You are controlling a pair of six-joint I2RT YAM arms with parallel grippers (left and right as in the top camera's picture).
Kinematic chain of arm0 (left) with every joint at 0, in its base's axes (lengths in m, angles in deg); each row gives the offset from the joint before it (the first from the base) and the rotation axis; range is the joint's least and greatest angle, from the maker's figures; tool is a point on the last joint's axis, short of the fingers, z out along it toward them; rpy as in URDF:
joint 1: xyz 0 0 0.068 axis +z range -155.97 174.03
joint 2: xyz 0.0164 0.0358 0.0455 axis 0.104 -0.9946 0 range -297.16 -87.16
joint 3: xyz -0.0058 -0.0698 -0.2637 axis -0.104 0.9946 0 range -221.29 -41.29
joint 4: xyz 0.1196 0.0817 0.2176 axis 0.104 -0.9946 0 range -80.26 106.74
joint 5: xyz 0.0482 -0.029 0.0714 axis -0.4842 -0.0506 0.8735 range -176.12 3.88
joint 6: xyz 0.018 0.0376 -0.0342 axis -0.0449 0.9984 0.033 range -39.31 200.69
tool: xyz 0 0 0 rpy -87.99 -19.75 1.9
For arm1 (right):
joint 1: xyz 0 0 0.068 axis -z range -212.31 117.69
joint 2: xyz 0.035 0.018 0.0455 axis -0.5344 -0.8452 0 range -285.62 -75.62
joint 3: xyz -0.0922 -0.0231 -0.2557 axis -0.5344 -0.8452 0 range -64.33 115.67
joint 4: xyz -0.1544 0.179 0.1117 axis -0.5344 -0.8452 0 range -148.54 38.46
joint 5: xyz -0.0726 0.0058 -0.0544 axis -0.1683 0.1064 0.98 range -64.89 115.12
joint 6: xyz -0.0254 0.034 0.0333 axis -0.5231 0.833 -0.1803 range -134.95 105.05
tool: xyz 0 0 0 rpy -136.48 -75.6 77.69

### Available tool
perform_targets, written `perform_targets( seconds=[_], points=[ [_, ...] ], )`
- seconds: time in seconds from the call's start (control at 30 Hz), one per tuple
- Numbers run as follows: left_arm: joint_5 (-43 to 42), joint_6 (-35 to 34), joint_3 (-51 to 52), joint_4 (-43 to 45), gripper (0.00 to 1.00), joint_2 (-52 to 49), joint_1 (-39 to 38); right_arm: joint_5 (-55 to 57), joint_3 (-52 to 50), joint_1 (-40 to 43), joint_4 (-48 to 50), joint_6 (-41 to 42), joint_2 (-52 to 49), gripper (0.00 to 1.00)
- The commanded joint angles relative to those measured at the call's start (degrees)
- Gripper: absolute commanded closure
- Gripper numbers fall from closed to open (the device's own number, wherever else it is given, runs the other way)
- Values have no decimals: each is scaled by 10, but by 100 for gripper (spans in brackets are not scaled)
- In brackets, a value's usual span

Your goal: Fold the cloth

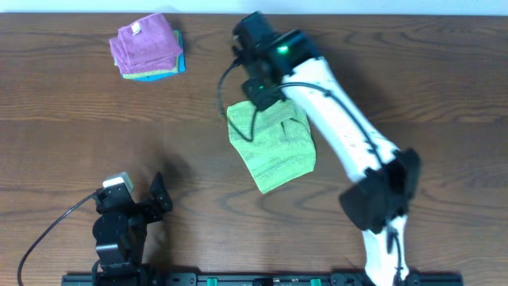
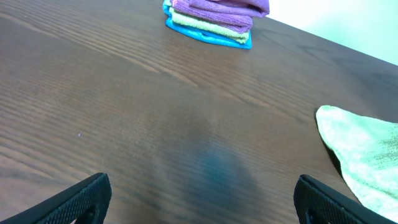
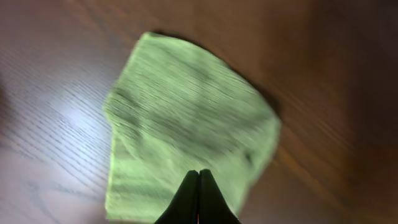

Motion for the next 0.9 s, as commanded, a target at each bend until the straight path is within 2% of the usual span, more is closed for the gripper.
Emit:
perform_targets(
  seconds=[0.0, 0.1, 0.27, 0.53, 0.63, 0.87],
  points=[
    [-2, -1, 12, -2, 5, 5, -1, 25, -4, 30, -12, 19, 57, 99],
    [-2, -1, 12, -2, 5, 5, -1, 25, -68, 60, 8, 22, 106, 98],
    [-2, -1, 12, -2, 5, 5, -1, 11, -230, 93, 94, 21, 177, 98],
    [-2, -1, 12, -2, 5, 5, -1, -46, -426, 103, 269, 8, 187, 99],
    [-2, 0, 12, -2, 5, 5, -1, -58, -455, 106, 325, 0, 184, 99],
    [-2, -1, 12, -2, 5, 5, -1, -73, -456, 109, 362, -4, 101, 99]
  ],
)
